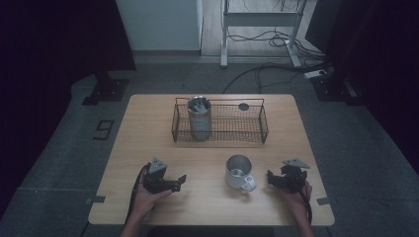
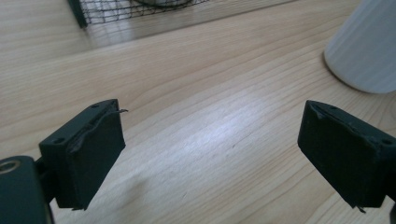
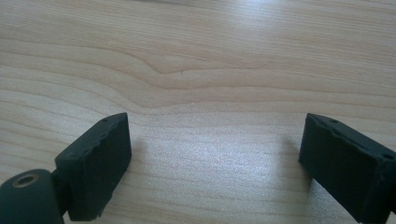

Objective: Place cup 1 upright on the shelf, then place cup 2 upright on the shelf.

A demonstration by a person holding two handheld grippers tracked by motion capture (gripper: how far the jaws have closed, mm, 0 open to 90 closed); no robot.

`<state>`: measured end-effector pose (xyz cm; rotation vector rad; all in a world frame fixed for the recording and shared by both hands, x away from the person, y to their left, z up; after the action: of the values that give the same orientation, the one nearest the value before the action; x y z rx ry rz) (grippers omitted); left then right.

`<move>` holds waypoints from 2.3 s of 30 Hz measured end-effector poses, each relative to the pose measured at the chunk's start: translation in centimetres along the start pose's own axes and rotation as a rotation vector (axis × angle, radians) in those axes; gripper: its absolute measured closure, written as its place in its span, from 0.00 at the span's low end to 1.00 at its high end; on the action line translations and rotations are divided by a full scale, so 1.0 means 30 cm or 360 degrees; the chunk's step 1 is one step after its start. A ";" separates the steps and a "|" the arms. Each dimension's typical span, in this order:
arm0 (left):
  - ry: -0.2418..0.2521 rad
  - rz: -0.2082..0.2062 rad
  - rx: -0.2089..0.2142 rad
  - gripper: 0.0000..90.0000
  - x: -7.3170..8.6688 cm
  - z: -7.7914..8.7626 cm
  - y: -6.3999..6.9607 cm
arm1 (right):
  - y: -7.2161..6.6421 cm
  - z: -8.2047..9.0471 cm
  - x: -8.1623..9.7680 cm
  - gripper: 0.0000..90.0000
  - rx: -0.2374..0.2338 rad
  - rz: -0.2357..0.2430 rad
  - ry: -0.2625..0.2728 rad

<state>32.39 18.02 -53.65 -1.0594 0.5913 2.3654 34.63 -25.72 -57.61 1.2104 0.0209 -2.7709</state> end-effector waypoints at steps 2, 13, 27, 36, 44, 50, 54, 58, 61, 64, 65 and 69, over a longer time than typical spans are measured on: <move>0.0001 0.0032 -0.0007 0.08 0.007 0.004 -0.004 | 0.000 0.000 0.000 0.10 0.0000 0.0000 0.0000; 0.0025 0.0053 0.0021 0.08 0.008 0.010 0.015 | -0.002 0.003 0.000 0.13 -0.0002 0.0001 0.0005; -0.0005 0.0042 0.0057 0.08 0.030 -0.001 0.029 | -0.019 0.064 -0.013 0.15 -0.0054 0.0011 0.0121; -0.0001 0.0043 0.0073 0.08 0.033 0.011 0.029 | -0.017 0.142 -0.038 0.15 -0.0159 -0.0042 0.0210; -0.0002 0.0041 0.0074 0.08 0.037 0.006 0.027 | -0.013 0.199 -0.059 0.15 -0.0268 -0.0096 0.0279; 0.0011 0.0060 0.0104 0.10 0.034 0.005 0.032 | -0.040 0.252 -0.084 0.15 -0.0303 -0.0073 0.0361; 0.0028 0.0068 0.0097 0.10 0.029 0.013 0.029 | -0.066 0.289 -0.099 0.15 -0.0344 -0.0056 0.0408; 0.0036 0.0078 0.0092 0.10 0.030 0.016 0.022 | -0.103 0.320 -0.111 0.15 -0.0380 -0.0007 0.0455; 0.0036 0.0081 0.0094 0.10 0.031 0.015 0.022 | -0.134 0.340 -0.118 0.14 -0.0418 0.0032 0.0475; 0.0042 0.0089 0.0112 0.10 0.030 0.016 0.025 | -0.156 0.354 -0.123 0.14 -0.0444 0.0045 0.0498; 0.0041 0.0088 0.0113 0.10 0.030 0.017 0.026 | -0.161 0.358 -0.124 0.14 -0.0457 0.0043 0.0501; 0.0034 0.0088 0.0120 0.10 0.031 0.016 0.027 | -0.187 0.364 -0.128 0.13 -0.0500 0.0058 0.0499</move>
<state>31.10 17.87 -53.94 -1.0491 0.7208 2.3619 28.60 -20.42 -47.57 1.5150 0.4379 -2.3986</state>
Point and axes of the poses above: each handheld gripper's, and its own axes: z roughly backward along the jaws, x roughly out of its underside, y roughly to its right, the point moved 3 cm from there along -z, roughly forward along the jaws, and after that the axes turned 4 degrees about x, right-handed, at the moved point
